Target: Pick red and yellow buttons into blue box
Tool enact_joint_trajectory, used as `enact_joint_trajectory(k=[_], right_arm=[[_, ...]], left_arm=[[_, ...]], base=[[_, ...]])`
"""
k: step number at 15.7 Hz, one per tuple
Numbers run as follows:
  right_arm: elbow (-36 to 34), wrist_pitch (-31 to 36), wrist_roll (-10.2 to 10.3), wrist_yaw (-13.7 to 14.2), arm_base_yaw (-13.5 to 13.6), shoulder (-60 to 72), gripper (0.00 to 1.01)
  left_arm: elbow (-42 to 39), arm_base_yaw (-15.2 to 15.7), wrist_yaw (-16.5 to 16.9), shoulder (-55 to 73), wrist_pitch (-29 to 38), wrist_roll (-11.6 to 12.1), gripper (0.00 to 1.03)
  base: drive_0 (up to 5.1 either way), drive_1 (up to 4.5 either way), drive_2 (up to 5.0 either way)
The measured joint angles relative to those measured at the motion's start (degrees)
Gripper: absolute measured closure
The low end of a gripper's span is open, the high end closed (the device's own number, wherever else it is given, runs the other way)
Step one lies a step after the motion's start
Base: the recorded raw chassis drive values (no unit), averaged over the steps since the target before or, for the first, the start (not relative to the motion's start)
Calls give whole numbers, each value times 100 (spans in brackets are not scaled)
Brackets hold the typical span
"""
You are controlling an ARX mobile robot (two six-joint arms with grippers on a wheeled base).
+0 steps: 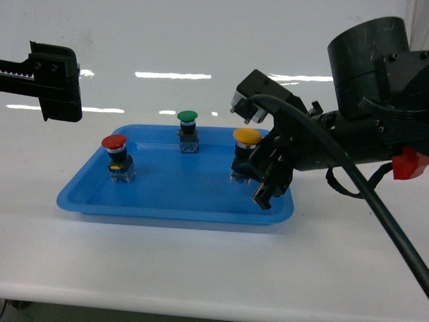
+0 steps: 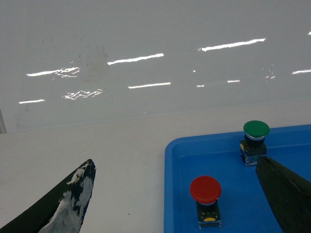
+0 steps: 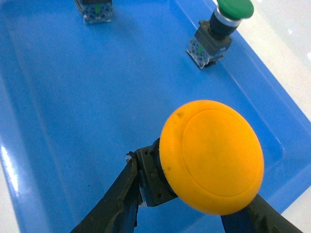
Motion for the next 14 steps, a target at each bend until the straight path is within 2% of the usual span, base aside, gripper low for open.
enact_joint_trajectory(k=[3, 5, 12, 14], right_arm=[[-481, 262, 251, -125, 20, -608, 64], [-820, 321, 407, -219, -105, -1038, 64], [-1130, 334, 570, -413, -313, -1585, 64], [-1303, 337, 673, -511, -446, -2063, 64]], left_arm=[[0, 0, 0, 0, 0, 0, 5], [0, 0, 0, 0, -4, 0, 5], [0, 0, 0, 0, 0, 0, 5], [0, 0, 0, 0, 2, 0, 5]], base=[[0, 0, 0], [0, 0, 0], [0, 0, 0], [0, 0, 0]])
